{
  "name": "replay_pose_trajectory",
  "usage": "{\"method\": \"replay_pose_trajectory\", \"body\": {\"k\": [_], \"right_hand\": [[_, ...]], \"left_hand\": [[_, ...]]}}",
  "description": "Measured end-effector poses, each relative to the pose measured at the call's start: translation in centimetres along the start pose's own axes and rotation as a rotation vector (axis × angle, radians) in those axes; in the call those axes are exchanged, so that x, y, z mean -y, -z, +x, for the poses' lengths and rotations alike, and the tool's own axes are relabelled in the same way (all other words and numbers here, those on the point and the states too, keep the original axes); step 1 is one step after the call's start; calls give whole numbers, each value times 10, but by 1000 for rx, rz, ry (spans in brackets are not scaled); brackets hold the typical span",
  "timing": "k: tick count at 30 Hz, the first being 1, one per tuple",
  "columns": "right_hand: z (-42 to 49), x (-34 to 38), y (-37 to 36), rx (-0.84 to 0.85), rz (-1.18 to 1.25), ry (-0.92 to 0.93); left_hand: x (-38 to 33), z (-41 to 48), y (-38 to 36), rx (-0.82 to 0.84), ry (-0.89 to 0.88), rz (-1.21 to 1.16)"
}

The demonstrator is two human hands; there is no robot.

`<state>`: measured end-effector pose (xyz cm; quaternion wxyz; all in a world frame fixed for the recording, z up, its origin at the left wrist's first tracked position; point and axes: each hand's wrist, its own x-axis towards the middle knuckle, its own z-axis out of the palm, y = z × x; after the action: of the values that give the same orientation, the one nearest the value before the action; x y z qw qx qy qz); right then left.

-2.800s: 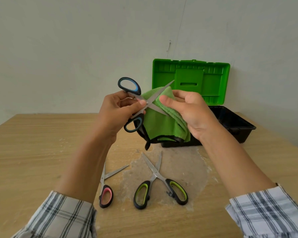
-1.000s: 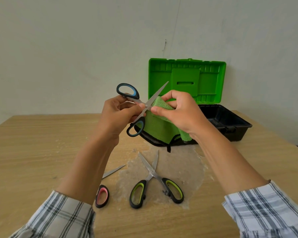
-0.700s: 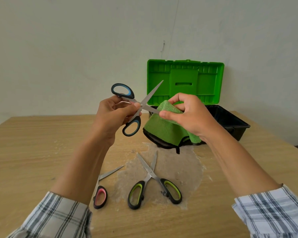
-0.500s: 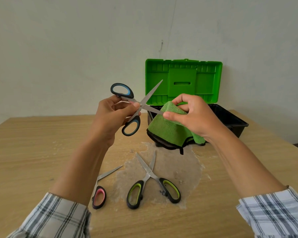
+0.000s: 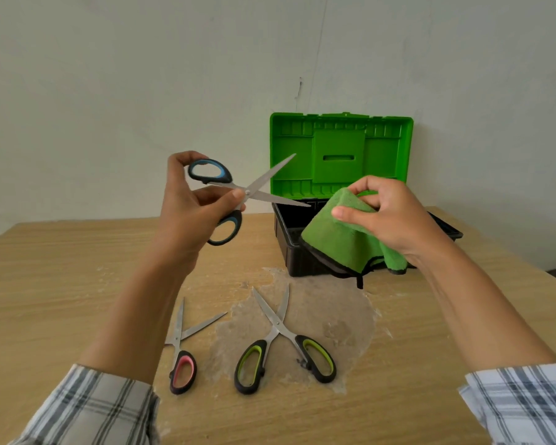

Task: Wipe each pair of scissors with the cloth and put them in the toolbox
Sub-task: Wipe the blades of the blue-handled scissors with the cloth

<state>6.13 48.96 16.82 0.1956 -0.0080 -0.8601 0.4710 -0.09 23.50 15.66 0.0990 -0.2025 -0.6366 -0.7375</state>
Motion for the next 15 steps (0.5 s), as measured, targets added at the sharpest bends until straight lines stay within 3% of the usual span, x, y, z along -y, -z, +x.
{"method": "replay_pose_trajectory", "body": {"k": [15], "right_hand": [[-17, -30, -2, 14, -243, 12]], "left_hand": [[3, -2, -9, 67, 45, -24]]}}
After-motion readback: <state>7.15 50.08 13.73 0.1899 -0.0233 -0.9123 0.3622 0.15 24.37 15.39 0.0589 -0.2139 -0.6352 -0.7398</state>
